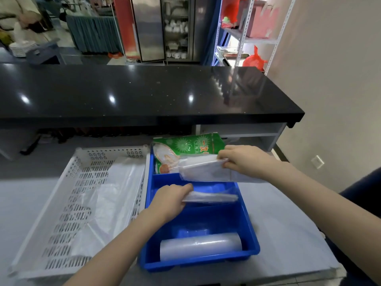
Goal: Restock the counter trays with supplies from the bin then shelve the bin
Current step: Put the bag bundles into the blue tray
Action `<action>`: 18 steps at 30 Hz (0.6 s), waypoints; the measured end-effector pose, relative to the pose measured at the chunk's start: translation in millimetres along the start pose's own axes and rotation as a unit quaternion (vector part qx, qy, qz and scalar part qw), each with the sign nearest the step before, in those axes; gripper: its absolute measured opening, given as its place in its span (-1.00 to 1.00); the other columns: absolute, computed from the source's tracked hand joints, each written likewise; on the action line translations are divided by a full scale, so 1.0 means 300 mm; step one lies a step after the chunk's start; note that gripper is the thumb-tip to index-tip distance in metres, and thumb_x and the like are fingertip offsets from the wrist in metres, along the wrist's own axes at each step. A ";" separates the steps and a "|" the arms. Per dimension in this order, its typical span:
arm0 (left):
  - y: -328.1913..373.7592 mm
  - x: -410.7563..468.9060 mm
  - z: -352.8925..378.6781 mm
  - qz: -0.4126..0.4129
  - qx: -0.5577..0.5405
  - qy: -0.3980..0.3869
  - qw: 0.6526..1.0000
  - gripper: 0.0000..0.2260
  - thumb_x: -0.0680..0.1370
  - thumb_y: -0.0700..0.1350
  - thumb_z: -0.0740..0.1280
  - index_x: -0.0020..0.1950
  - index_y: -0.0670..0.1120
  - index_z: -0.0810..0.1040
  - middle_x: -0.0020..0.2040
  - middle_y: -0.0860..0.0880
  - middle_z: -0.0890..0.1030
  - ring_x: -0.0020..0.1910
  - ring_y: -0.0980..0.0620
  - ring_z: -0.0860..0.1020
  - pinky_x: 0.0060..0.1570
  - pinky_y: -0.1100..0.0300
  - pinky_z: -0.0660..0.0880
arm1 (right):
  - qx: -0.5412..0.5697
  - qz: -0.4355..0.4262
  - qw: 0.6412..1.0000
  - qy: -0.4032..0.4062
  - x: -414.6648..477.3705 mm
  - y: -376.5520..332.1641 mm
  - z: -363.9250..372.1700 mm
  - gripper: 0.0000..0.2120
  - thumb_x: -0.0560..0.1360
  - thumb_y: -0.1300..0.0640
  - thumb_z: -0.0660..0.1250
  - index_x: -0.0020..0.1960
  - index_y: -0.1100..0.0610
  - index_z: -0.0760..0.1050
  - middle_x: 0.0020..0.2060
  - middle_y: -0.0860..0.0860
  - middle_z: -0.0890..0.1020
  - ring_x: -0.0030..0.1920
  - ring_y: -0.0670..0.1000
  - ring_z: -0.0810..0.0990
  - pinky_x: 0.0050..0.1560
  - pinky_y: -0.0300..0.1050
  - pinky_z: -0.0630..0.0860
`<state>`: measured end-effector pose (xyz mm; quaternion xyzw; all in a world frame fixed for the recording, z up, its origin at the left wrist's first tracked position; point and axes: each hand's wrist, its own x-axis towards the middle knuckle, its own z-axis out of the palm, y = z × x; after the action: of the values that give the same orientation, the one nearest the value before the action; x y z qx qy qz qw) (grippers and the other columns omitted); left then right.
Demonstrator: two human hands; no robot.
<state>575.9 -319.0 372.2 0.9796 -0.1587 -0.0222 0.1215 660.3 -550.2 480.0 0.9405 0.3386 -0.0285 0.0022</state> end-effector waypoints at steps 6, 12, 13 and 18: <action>0.016 -0.107 -0.045 0.047 0.025 0.087 0.995 -0.72 0.38 -0.30 0.20 0.03 -0.04 0.43 -0.10 -0.03 0.62 -0.12 -0.17 0.53 -0.26 0.05 0.37 | 0.021 -0.046 0.996 -0.067 0.132 -0.119 0.096 -0.76 0.54 0.03 0.24 0.20 -0.01 0.46 0.13 -0.01 0.56 0.14 0.07 0.53 -0.04 -0.04 0.45; 0.039 -0.163 -0.090 0.085 0.063 0.133 0.985 -0.66 0.14 -0.29 0.47 -0.19 0.00 0.50 -0.39 0.06 0.57 -0.42 -0.02 0.51 -0.49 0.23 0.30 | 0.096 -0.071 0.980 -0.161 0.196 -0.203 0.235 -0.86 0.51 0.07 0.27 0.07 0.02 0.48 -0.03 -0.01 0.59 -0.02 0.10 0.52 -0.08 -0.03 0.42; 0.039 -0.165 -0.090 0.080 0.066 0.133 0.986 -0.64 0.13 -0.28 0.49 -0.18 0.01 0.51 -0.40 0.07 0.57 -0.43 -0.01 0.51 -0.50 0.24 0.31 | 0.112 -0.066 0.976 -0.172 0.198 -0.198 0.255 -0.93 0.51 0.08 0.27 -0.01 -0.01 0.46 -0.11 -0.04 0.55 -0.08 0.09 0.49 -0.10 -0.04 0.41; 0.025 -0.159 -0.083 0.058 0.049 0.132 0.988 -0.67 0.19 -0.30 0.48 -0.16 0.00 0.54 -0.40 0.05 0.58 -0.45 -0.05 0.51 -0.51 0.22 0.38 | 0.155 -0.013 0.974 -0.163 0.169 -0.168 0.328 -0.85 0.50 0.05 0.29 0.06 0.02 0.48 -0.02 0.02 0.58 -0.06 0.05 0.48 -0.07 -0.04 0.42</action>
<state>530.4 -305.1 398.4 0.9678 -0.1986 0.1221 0.0946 662.0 -481.5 379.9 0.9078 0.3370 -0.2334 -0.0886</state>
